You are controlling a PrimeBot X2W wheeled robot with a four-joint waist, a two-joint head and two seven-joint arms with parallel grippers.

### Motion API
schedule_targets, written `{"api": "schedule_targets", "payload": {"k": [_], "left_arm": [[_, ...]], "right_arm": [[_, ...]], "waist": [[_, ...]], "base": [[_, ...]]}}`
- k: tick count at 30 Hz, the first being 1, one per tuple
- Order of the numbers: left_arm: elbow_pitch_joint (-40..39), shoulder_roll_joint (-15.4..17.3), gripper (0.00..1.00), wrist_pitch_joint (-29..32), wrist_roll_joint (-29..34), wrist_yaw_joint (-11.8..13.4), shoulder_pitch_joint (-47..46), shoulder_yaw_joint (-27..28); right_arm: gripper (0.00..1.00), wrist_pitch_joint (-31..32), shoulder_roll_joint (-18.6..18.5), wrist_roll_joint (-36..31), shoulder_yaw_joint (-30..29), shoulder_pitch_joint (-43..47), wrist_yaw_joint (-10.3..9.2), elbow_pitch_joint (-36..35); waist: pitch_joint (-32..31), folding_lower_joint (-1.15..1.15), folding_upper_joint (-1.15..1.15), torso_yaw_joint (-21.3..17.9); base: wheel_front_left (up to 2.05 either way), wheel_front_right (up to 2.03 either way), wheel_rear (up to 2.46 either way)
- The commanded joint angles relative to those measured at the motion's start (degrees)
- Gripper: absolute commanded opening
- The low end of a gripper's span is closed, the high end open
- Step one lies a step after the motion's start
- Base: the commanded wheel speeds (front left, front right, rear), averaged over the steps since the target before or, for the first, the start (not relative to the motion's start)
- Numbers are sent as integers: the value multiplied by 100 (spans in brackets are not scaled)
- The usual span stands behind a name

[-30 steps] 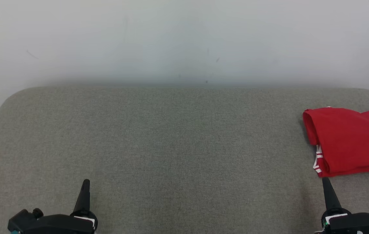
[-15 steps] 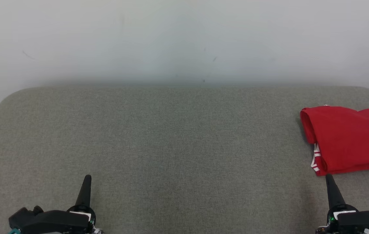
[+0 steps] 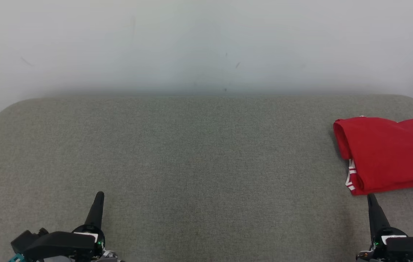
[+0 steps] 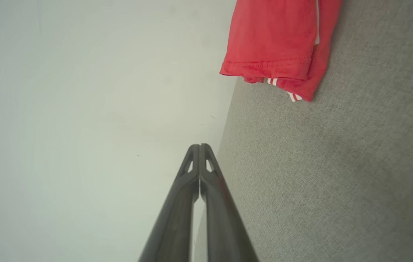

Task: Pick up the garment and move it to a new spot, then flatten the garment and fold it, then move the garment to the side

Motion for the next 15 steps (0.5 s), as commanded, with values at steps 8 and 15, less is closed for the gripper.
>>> {"api": "schedule_targets", "payload": {"k": [8,15], "left_arm": [[34,-14,0,116,-419,-14,-172,36],[50,-17,0,176,-642,-14,-202,41]], "right_arm": [[0,70,-23,448,-56,-100,-10,-61],[0,95,-23,693,-84,-106,-10,-71]], "waist": [[12,0,0,-34],[21,0,0,-58]], "base": [[0,0,0],[0,0,0]]}}
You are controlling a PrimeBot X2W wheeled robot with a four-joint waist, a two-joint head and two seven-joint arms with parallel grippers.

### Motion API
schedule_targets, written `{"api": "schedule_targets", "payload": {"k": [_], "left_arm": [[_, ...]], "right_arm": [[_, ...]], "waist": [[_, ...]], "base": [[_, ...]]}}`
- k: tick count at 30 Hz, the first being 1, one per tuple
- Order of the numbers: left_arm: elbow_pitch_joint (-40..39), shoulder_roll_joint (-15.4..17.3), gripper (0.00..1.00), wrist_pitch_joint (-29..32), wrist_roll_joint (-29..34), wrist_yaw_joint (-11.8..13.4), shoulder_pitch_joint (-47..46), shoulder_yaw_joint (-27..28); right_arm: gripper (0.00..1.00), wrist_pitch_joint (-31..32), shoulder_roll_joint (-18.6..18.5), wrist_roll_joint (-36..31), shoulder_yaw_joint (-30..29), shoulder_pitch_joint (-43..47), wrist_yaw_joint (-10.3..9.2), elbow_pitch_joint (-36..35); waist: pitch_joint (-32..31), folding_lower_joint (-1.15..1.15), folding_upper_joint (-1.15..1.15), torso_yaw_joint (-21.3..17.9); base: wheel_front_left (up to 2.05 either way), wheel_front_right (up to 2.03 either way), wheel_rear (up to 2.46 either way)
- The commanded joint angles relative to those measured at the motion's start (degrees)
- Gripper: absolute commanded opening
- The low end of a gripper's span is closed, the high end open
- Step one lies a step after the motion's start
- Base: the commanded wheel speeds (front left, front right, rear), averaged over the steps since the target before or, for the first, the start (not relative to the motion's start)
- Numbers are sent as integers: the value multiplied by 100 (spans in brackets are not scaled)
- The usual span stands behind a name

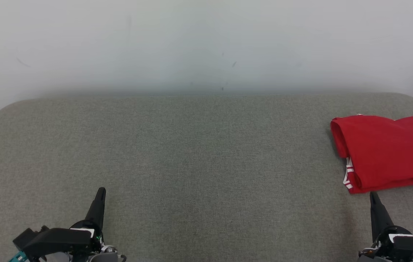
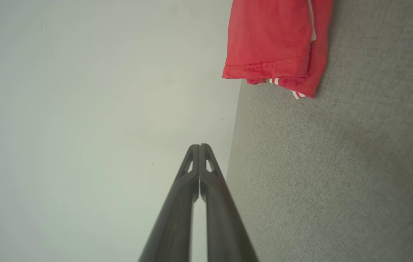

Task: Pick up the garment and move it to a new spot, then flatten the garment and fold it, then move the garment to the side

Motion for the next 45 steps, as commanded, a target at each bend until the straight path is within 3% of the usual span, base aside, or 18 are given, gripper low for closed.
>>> {"api": "schedule_targets", "payload": {"k": [1,13,45], "left_arm": [[9,-7,0,26,-102,-15,-99,24],[46,-16,0,151,-552,-16,-150,33],[40,-15,0,145,-524,-16,-151,29]], "right_arm": [[0,11,-21,134,-26,-85,-11,-40],[0,79,-20,593,-76,-63,-12,-53],[0,78,-20,562,-70,-63,-12,-53]], "waist": [[2,0,0,-6],[20,0,0,-55],[20,0,0,-55]], "base": [[0,0,0],[0,0,0],[0,0,0]]}}
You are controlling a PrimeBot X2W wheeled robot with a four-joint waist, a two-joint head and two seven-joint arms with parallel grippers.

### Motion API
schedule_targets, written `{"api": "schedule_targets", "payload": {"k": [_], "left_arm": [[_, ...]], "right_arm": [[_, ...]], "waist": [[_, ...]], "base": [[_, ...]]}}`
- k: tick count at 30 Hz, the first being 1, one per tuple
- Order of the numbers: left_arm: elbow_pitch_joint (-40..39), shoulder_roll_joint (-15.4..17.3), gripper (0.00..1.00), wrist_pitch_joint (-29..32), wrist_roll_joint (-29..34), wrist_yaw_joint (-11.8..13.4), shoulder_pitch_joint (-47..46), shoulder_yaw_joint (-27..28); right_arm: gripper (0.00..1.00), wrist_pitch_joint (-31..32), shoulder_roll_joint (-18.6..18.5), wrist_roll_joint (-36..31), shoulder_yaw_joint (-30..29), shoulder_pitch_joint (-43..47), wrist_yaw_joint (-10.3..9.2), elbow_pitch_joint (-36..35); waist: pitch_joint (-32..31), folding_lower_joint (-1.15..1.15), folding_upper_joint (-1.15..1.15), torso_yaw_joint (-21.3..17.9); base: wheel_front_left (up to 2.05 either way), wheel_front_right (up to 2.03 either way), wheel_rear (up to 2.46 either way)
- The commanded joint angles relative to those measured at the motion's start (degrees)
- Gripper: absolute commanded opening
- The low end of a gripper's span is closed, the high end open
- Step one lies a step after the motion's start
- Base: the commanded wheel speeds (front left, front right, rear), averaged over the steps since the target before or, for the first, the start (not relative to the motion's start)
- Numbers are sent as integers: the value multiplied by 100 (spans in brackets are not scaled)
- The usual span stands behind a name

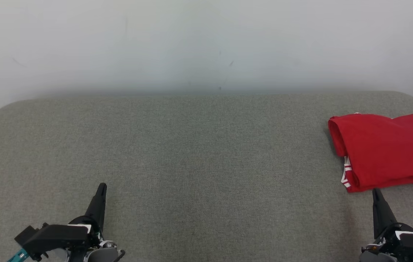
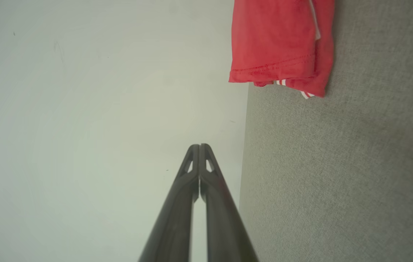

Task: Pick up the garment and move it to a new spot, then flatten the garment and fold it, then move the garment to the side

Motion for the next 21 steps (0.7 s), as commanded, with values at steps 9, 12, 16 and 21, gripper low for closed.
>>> {"api": "schedule_targets", "payload": {"k": [9,12,16,21], "left_arm": [[-1,-7,0,17,-20,-16,-38,10],[-1,-7,0,18,-20,-16,-38,10],[-2,-7,0,18,-20,-16,-38,10],[-2,-7,0,16,-20,-16,-38,10]], "right_arm": [[0,18,-15,10,-2,6,-12,-15],[0,18,-15,10,-2,6,-12,-15],[0,18,-15,10,-2,6,-12,-15],[0,18,-15,10,-1,6,-12,-15]], "waist": [[0,1,-1,0],[0,1,-1,0],[0,1,-1,0],[0,1,-1,0]], "base": [[0,0,0],[0,0,0],[0,0,0],[0,0,0]]}}
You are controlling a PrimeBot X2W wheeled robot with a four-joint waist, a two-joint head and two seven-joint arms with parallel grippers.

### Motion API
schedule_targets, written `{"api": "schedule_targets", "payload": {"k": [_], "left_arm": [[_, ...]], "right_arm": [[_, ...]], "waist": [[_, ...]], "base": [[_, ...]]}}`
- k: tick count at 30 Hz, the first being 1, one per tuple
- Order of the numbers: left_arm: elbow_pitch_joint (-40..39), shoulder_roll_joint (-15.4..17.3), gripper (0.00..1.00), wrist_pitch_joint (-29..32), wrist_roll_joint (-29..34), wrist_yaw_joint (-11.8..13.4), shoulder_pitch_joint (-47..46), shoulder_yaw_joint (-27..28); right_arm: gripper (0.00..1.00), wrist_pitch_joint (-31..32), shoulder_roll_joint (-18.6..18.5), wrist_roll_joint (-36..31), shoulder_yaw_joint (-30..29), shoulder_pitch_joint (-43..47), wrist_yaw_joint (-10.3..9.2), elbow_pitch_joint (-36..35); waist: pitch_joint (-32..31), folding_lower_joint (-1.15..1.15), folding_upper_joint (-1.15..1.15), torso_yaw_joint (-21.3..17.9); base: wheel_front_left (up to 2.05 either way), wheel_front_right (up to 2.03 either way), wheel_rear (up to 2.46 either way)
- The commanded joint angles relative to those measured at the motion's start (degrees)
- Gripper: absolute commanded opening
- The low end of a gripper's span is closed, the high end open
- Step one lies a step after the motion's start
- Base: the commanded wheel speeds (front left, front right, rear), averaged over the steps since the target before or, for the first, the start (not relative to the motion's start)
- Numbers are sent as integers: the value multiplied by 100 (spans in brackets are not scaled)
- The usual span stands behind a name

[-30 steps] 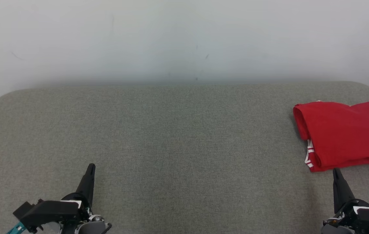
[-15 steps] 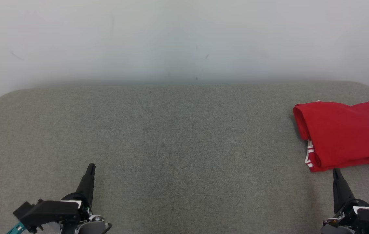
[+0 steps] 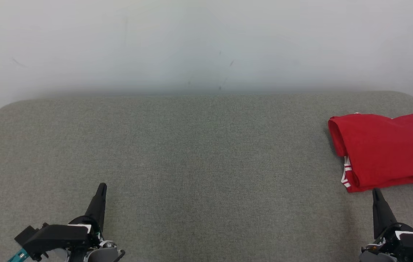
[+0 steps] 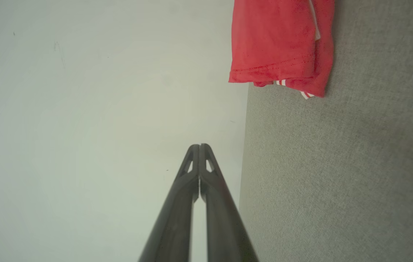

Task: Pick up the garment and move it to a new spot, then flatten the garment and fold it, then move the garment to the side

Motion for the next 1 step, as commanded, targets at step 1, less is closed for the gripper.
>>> {"api": "schedule_targets", "payload": {"k": [1], "left_arm": [[-2,-7,0,17,-20,-16,-38,10]], "right_arm": [[0,18,-15,10,0,6,-12,-15]], "waist": [[0,0,0,0]], "base": [[0,0,0]]}}
